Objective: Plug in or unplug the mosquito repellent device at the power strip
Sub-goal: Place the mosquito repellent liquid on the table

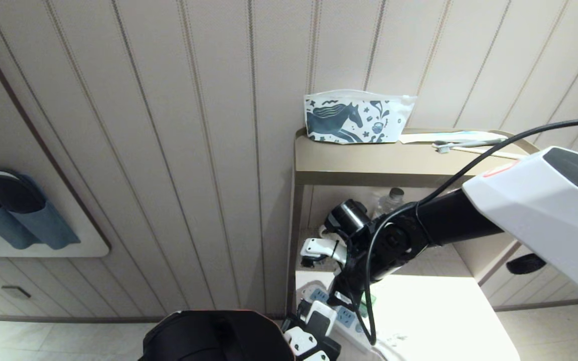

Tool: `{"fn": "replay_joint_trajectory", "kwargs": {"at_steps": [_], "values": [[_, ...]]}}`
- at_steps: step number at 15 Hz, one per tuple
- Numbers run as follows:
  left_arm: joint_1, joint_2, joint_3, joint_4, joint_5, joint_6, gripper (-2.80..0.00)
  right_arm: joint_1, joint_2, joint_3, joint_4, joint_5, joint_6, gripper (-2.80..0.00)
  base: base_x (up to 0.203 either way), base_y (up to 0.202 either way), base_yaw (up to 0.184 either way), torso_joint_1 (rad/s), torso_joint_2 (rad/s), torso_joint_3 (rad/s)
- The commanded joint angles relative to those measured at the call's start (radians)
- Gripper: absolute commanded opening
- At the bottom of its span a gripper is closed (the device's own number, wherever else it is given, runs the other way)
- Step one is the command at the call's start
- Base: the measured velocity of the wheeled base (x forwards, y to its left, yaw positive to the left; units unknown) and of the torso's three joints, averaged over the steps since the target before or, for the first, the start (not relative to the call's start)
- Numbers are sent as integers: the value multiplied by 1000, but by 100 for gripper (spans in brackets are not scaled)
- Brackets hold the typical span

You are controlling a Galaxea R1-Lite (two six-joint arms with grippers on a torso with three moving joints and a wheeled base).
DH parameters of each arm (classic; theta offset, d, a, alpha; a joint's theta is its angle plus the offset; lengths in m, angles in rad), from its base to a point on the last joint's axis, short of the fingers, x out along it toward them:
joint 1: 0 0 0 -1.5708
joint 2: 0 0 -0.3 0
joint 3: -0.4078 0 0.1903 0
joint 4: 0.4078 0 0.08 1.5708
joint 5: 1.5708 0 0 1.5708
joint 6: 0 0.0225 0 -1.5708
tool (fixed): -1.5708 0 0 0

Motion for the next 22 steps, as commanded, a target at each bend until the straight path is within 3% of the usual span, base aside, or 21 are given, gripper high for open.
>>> {"fn": "replay_joint_trajectory", "kwargs": {"at_steps": [1,5,10,14,18,22], "values": [[9,-81,25,-43,4,2,-280,-12,-24,16,1,0,-2,-280,0,0,0,0,0,0],[62,-207,69,-43,5,11,-280,-28,-55,41,0,0,1,-280,0,0,0,0,0,0],[195,-362,351,-43,6,-57,-280,-50,-189,134,-1,0,13,-280,0,0,0,0,0,0],[364,-519,543,-43,-1,-84,-280,-63,-312,239,-1,0,16,-280,0,0,0,0,0,0],[625,-804,703,-42,-30,-40,-280,-96,-537,371,-1,2,36,-280,0,0,0,0,0,0],[956,-1101,833,-19,-197,12,-280,-153,-774,500,2,8,50,-280,0,0,0,0,0,0]]}}
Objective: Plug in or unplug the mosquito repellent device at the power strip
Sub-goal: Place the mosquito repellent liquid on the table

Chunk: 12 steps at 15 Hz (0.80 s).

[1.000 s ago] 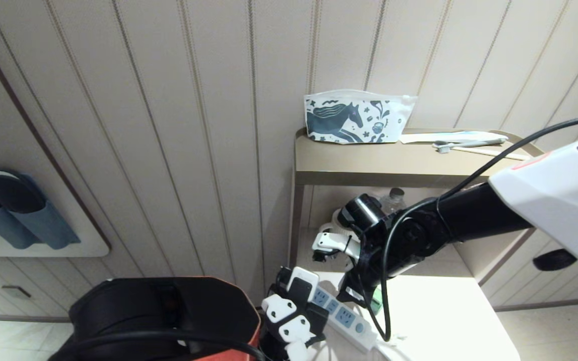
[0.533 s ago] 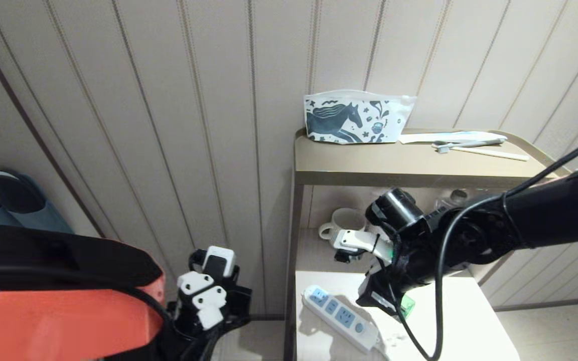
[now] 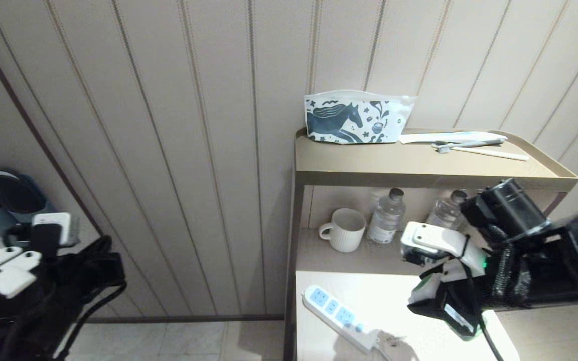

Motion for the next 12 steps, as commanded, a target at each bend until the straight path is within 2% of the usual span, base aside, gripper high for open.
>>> {"fn": "replay_joint_trajectory", "kwargs": {"at_steps": [1,3,5,7,8,9,10,11,12], "values": [[147,-249,50,7,-76,20,-280,-30,-189,79,4,3,-1,-280,0,0,0,0,0,0],[181,-416,37,126,-108,33,-280,-39,-281,133,8,5,6,-280,0,0,0,0,0,0],[193,-624,-24,343,-119,35,-280,-41,-361,175,9,4,15,-280,0,0,0,0,0,0],[197,-894,-121,737,-133,25,-280,-41,-444,215,9,3,33,-280,0,0,0,0,0,0],[196,-1026,-184,1004,-152,-1,-280,-42,-483,236,9,2,39,-280,0,0,0,0,0,0],[196,-1138,-241,1257,-172,-46,-280,-42,-515,255,9,2,43,-280,0,0,0,0,0,0],[196,-1243,-272,1439,-189,-93,-280,-43,-541,270,11,0,47,-280,0,0,0,0,0,0],[196,-1333,-273,1528,-200,-116,-280,-45,-558,279,11,-1,48,-280,0,0,0,0,0,0],[196,-1423,-252,1571,-210,-112,-280,-62,-566,282,11,-1,49,-280,0,0,0,0,0,0]]}}
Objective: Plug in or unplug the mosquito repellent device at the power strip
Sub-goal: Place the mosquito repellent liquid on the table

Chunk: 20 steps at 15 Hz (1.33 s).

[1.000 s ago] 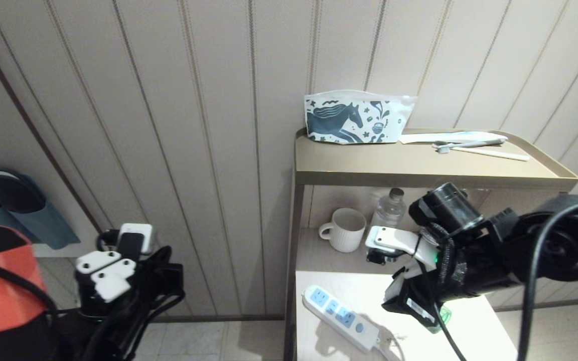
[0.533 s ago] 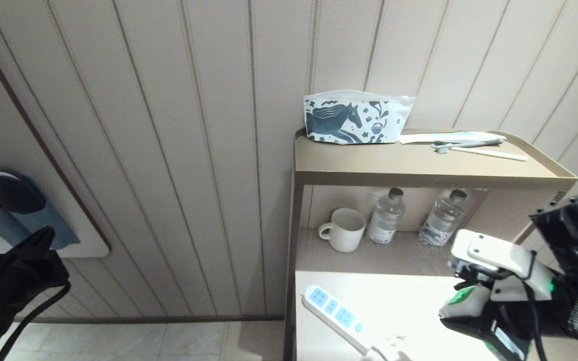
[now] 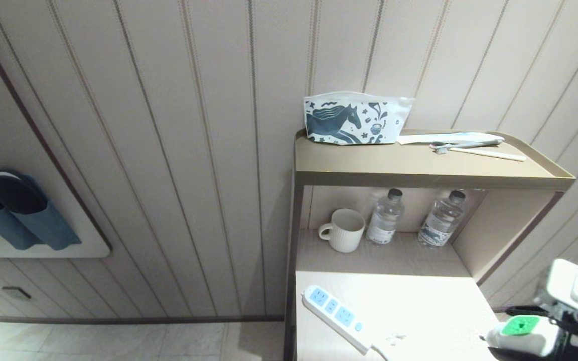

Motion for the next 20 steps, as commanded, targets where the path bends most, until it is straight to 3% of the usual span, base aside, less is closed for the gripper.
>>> {"fn": "replay_joint_trajectory", "kwargs": {"at_steps": [1,3,4,8,10,12,15,17,20], "values": [[5,-315,53,314,-15,25,-280,-30,-52,14,1,2,-1,-280,0,0,0,0,0,0],[15,-381,216,290,-28,83,-280,-51,-82,30,-1,5,12,-280,0,0,0,0,0,0],[19,-418,275,257,-42,112,-280,-56,-98,41,-7,7,55,-280,0,0,0,0,0,0],[23,-546,324,264,-189,182,-280,-56,-163,61,-78,4,286,-280,0,0,0,0,0,0],[23,-546,321,266,-192,177,-280,-75,-206,154,-193,-16,322,-280,0,0,0,0,0,0],[23,-546,321,264,-191,132,-280,-115,-227,262,-352,-108,326,-280,0,0,0,0,0,0],[23,-544,321,258,-189,129,-280,-212,-224,371,-644,-211,369,-280,0,0,0,0,0,0],[23,-545,321,258,-189,129,-280,-261,-190,406,-729,-228,431,-280,0,0,0,0,0,0],[23,-544,321,258,-189,129,-280,-321,-124,425,-851,-230,438,-280,0,0,0,0,0,0]]}}
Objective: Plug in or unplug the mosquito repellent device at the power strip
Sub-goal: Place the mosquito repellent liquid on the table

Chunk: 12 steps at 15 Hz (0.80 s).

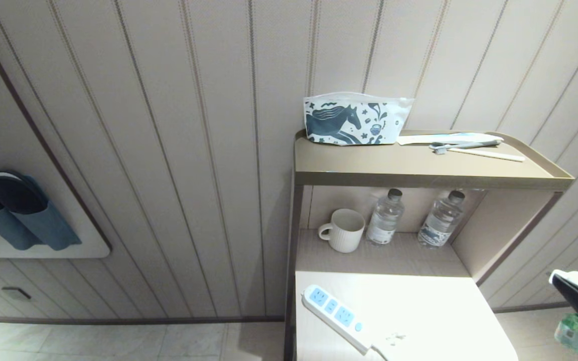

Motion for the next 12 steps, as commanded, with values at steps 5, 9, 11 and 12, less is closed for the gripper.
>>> {"fn": "replay_joint_trajectory", "kwargs": {"at_steps": [5,9,11,12], "values": [[0,2,0,2,0,0,-280,-97,314,167,-476,-1,-29,-280,0,0,0,0,0,0],[0,3,0,2,0,0,-280,-149,407,200,-676,5,-93,-280,0,0,0,0,0,0],[0,3,0,2,0,1,-280,-141,394,202,-622,10,-96,-280,0,0,0,0,0,0],[0,2,0,2,0,2,-280,-126,394,202,-611,11,-95,-280,0,0,0,0,0,0]]}}
